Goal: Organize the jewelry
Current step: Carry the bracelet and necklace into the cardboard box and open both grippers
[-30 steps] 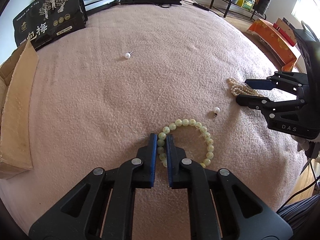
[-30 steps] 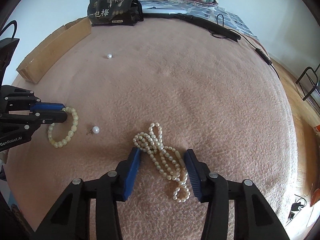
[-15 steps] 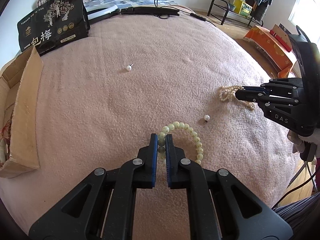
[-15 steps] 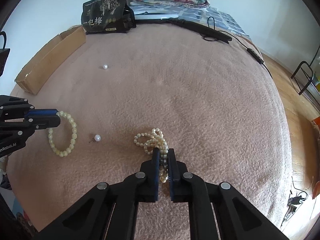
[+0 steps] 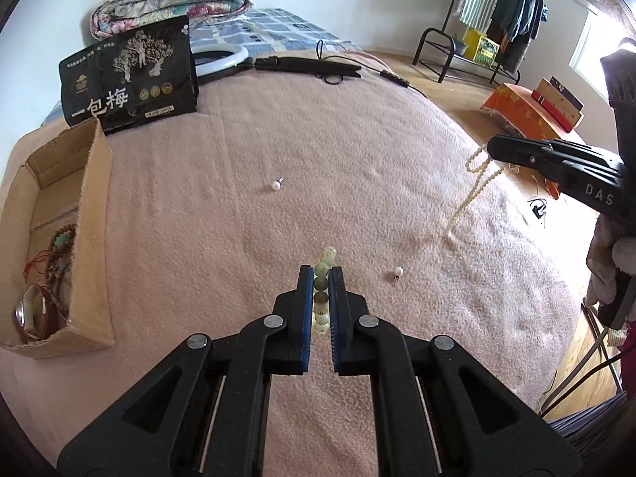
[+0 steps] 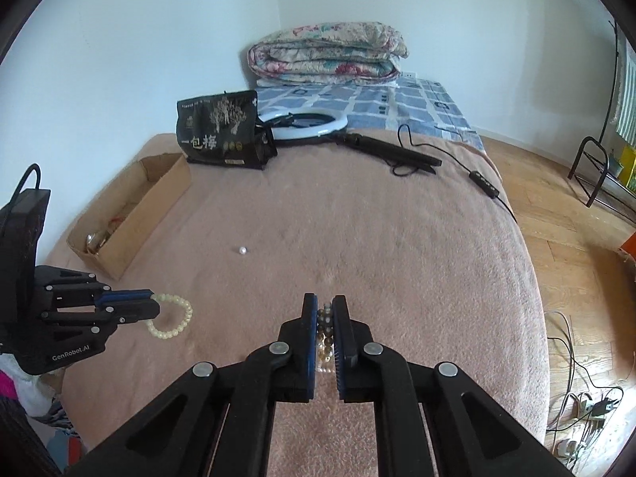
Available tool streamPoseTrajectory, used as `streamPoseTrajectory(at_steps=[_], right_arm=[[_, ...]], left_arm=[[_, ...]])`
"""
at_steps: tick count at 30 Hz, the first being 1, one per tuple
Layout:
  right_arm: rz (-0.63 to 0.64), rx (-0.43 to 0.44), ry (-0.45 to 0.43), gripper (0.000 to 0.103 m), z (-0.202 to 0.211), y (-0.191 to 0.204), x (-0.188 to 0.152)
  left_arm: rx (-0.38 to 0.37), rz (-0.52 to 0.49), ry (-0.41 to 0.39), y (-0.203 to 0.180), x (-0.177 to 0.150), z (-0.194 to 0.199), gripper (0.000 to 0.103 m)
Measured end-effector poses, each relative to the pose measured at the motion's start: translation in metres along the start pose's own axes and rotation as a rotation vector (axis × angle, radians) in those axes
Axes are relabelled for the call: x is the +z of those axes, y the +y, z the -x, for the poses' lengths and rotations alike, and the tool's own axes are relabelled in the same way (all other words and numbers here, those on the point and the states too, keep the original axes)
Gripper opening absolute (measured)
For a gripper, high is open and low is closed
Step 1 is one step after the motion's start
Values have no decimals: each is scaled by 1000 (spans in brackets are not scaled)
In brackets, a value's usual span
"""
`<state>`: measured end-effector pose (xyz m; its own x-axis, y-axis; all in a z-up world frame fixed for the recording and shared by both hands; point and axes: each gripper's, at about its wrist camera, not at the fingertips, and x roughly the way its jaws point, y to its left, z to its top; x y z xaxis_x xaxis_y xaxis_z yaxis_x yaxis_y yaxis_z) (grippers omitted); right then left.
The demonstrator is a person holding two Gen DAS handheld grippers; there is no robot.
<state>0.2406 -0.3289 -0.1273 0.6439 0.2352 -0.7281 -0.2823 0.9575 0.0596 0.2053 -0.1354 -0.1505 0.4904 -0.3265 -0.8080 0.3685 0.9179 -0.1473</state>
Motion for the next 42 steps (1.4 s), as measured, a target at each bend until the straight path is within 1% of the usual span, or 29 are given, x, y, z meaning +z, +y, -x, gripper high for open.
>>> streamPoseTrajectory(at_steps=[10,16,23,31,34,42], right_arm=[[1,64,-102,5,22,32,36],[17,125,-146,5,27,60,56],[49,196,-171,5,23,101,76],[94,269,-172,5,10,154,92],[106,297,-168,5,3,172,97],[135,370,-152,5,-20,217,106]], left_arm=[[4,40,-59,24,9,31,5],[31,67,-93,50,15,50,5],[69,135,-144,100,29,77,5],[110,218,-199,167,46,102,5],[116,248,-212,190,51,105,5],[146,265,-213,234,59,102,5]])
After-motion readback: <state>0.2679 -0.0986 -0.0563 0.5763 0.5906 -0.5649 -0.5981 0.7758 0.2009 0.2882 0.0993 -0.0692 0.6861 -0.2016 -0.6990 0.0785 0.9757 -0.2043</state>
